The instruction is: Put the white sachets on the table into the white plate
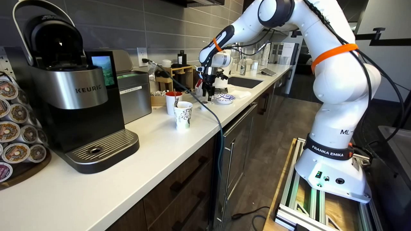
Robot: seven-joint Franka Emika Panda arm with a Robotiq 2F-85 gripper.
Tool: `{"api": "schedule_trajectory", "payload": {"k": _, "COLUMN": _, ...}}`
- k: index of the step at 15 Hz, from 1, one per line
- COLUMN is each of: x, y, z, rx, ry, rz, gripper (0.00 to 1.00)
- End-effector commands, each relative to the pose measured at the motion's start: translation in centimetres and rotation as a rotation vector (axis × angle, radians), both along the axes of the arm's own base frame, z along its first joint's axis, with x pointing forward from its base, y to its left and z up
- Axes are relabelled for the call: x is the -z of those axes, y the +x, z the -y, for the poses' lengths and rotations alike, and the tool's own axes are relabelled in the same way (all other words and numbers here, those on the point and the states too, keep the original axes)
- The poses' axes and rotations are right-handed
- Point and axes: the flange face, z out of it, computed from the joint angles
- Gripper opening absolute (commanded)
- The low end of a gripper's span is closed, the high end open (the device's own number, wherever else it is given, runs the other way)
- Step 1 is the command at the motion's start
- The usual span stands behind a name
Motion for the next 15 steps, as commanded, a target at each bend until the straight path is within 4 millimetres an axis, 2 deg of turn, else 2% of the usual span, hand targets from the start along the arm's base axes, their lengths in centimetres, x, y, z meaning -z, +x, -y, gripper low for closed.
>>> {"api": "schedule_trajectory", "payload": {"k": 1, "x": 0.7, "y": 0.7, "z": -0.4, "rx": -0.062, "ry": -0.065, "rz": -0.022, "gripper": 1.0}}
{"api": "schedule_trajectory", "payload": {"k": 11, "x": 2.6, "y": 2.7, "z": -0.3, "rx": -0.1, "ry": -0.108, "rz": -0.047, "gripper": 1.0}}
{"api": "schedule_trajectory", "payload": {"k": 12, "x": 2.8, "y": 2.8, "z": -0.3, "rx": -0.099, "ry": -0.11, "rz": -0.05, "gripper": 0.92}}
{"api": "schedule_trajectory", "payload": {"k": 14, "x": 2.9, "y": 2.9, "z": -0.2, "rx": -0.097, "ry": -0.109, "rz": -0.058, "gripper": 0.66}}
{"api": "schedule_trajectory", "payload": {"k": 15, "x": 2.8, "y": 3.0, "z": -0.1, "rx": -0.094, "ry": -0.112, "rz": -0.058, "gripper": 0.6}}
